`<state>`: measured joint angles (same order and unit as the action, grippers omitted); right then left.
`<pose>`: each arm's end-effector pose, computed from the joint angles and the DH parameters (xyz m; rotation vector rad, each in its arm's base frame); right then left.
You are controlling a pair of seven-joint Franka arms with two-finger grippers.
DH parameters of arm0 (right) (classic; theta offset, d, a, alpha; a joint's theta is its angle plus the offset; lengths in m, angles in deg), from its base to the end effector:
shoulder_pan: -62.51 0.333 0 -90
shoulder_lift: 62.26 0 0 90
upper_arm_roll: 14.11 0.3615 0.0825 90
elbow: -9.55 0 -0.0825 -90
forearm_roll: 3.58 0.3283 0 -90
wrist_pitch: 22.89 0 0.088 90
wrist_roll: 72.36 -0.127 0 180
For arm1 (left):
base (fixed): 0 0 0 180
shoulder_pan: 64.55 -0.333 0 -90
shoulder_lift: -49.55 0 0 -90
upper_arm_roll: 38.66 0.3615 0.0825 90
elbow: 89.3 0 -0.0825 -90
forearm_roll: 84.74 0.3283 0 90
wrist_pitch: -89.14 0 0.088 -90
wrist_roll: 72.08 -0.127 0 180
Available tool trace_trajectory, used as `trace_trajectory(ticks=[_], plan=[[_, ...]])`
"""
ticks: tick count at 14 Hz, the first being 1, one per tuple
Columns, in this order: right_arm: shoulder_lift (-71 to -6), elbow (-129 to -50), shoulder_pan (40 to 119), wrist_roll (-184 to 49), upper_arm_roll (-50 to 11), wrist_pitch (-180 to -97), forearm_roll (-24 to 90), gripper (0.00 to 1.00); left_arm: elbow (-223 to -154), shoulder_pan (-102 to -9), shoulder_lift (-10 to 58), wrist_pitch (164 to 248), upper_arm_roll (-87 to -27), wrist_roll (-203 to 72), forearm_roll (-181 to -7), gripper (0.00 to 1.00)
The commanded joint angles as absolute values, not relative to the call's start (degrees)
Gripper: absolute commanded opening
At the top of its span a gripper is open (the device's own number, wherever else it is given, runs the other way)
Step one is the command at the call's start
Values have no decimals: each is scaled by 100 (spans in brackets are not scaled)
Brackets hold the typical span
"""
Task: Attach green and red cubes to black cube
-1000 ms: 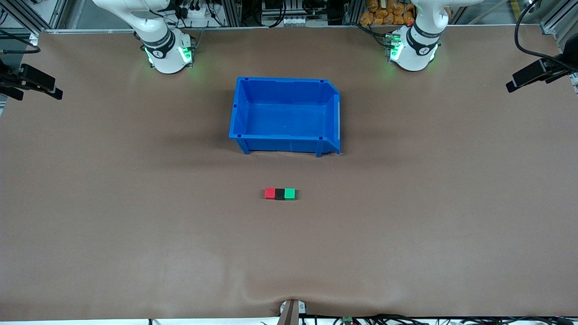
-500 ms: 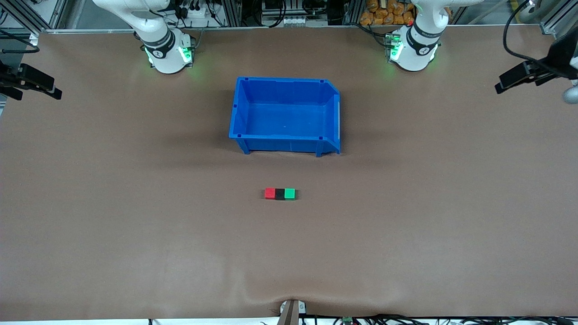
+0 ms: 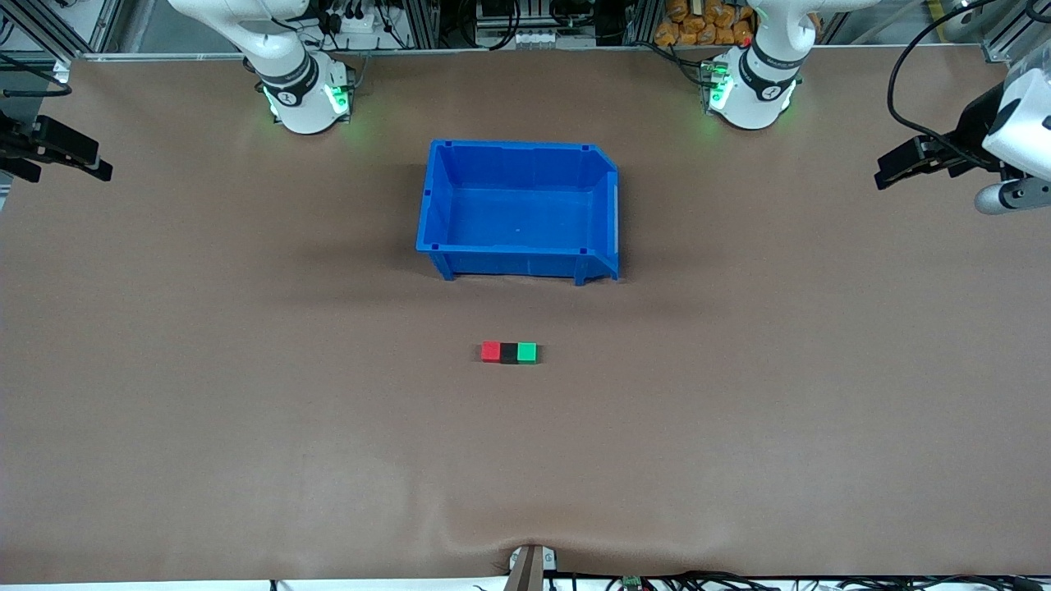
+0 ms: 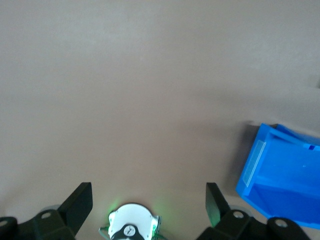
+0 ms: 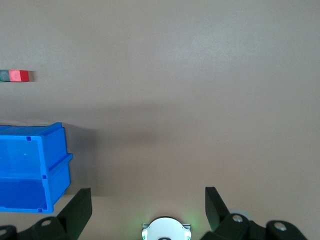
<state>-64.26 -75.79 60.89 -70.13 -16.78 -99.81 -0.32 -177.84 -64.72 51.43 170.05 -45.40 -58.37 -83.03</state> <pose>0.4589 -0.0268 0.6814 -3.0728 0.0400 0.1671 0.4657 -0.0507 0.6633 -3.0812 -0.1976 0.1439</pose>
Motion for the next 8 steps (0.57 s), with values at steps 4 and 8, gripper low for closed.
trace_trajectory(ticks=[4,8], plan=[[-6393,-7491,6075,-7078,-1648,-9953,-59,100,-17754,-6543,5289,17061,-4622,-6319,-8228,100],[-6393,-7491,6066,-7078,-1648,-9953,-59,100,-17544,-6578,5254,17079,-4578,-6557,-8246,100]])
